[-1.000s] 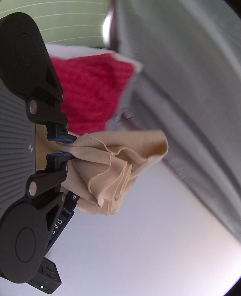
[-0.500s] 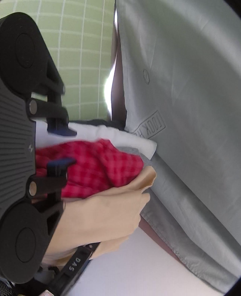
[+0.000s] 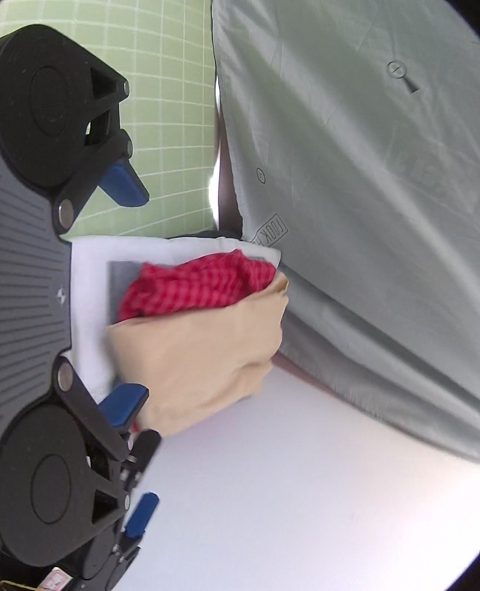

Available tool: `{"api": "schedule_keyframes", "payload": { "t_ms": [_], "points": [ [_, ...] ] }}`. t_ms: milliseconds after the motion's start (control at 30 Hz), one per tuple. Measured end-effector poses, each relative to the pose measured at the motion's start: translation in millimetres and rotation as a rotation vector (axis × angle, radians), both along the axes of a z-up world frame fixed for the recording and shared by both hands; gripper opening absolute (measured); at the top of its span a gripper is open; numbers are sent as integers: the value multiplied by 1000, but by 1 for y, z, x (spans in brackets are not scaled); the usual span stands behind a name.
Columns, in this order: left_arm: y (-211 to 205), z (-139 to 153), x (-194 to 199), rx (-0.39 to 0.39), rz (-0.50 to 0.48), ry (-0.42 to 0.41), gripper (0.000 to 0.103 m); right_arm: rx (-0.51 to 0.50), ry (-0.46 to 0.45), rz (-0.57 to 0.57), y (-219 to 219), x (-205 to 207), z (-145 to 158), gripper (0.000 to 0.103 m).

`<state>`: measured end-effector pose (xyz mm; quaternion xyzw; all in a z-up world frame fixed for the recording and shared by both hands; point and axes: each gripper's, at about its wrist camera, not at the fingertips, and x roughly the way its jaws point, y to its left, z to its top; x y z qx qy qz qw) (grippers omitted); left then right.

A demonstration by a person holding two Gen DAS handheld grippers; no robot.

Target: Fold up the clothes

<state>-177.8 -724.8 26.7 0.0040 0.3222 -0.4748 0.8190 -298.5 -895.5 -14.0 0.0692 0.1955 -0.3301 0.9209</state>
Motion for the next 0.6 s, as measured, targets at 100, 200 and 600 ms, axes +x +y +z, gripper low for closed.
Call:
{"api": "schedule_keyframes", "payload": {
  "t_ms": [100, 200, 600],
  "points": [
    [27, 8, -33, 11, -21, -75, 103, 43, -15, -8, 30, -34, 0, 103],
    [48, 8, -56, 23, -23, -126, 103, 85, -30, -26, 61, -65, -2, 103],
    [115, -3, -125, 77, -87, -225, 103, 96, 37, -47, 147, -138, -12, 103]
  ]
}}
